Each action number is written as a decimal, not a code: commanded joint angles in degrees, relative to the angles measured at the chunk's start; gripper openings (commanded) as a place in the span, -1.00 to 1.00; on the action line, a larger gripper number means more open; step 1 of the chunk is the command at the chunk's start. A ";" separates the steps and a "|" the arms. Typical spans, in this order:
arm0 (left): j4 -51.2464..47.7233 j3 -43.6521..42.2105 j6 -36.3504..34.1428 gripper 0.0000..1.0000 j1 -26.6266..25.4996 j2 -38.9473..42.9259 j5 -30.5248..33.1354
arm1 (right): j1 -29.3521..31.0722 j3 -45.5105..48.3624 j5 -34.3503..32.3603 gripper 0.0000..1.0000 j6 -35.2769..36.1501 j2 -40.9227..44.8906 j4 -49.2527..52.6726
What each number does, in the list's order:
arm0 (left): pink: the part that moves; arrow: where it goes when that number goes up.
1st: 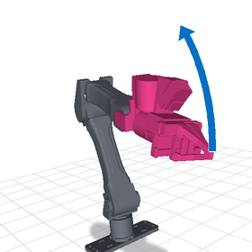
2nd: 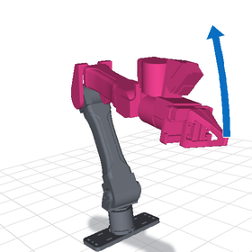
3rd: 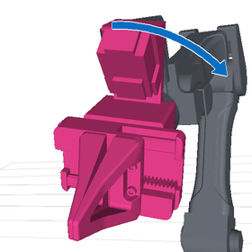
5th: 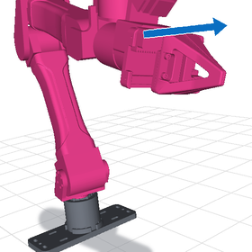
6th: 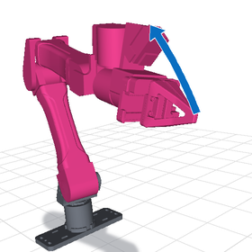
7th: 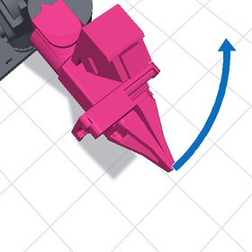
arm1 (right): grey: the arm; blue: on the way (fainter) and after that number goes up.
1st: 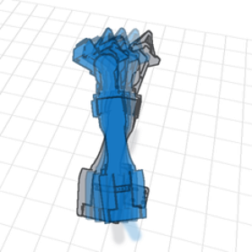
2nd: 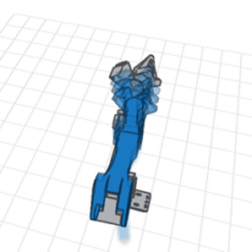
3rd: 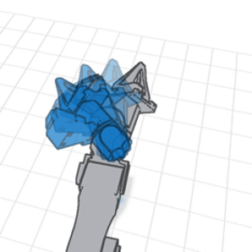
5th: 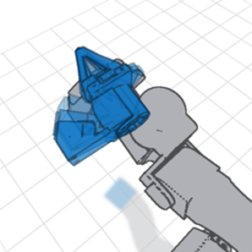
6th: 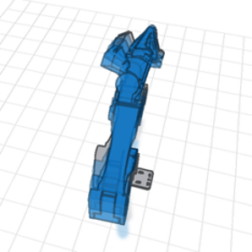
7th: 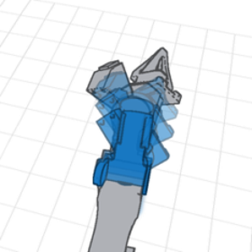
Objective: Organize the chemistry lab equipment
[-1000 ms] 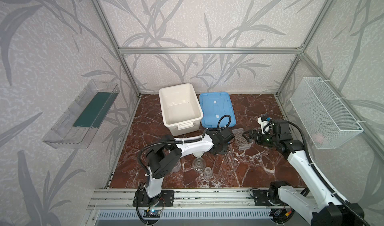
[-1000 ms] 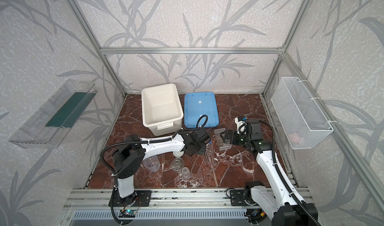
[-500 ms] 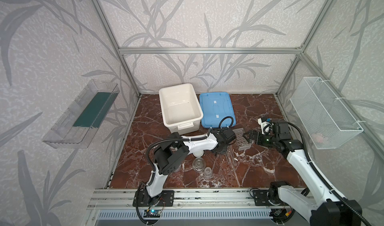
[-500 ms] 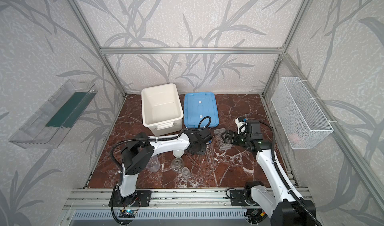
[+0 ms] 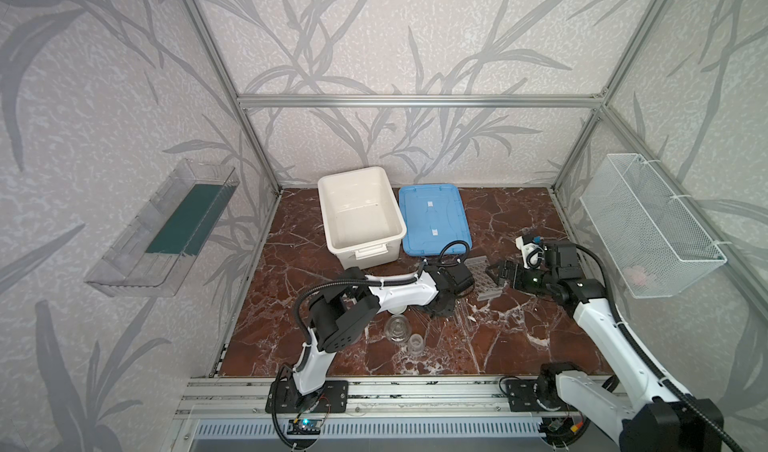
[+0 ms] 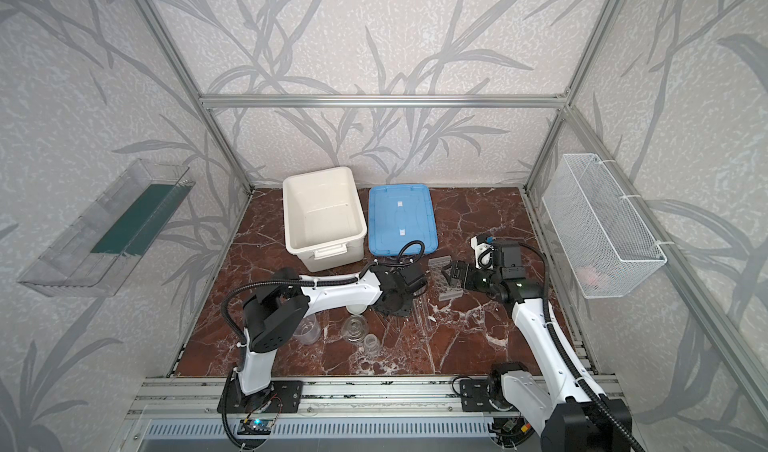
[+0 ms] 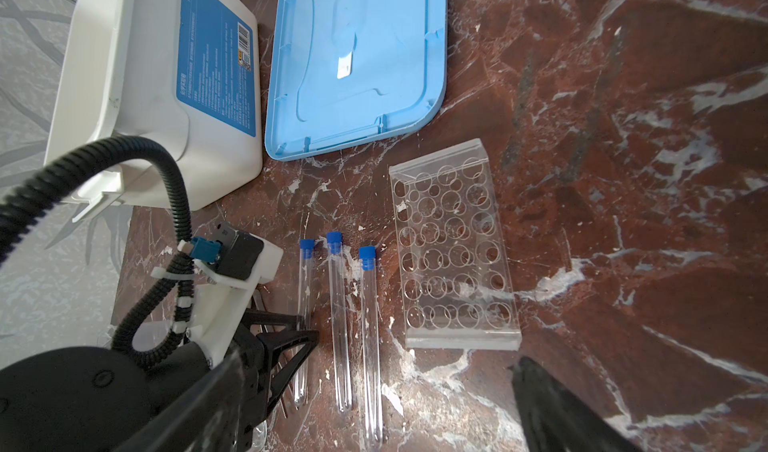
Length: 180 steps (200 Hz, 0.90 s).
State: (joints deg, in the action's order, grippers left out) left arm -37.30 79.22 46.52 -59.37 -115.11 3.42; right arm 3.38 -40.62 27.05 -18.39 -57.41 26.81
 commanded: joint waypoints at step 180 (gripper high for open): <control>3.30 -5.52 7.25 -0.63 -0.82 5.56 2.42 | -0.21 -0.73 0.38 1.00 0.52 0.45 1.39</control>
State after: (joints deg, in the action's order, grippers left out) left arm -36.77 74.91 51.29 -61.17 -112.07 4.03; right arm 3.38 -40.62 27.05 -18.39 -57.32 26.98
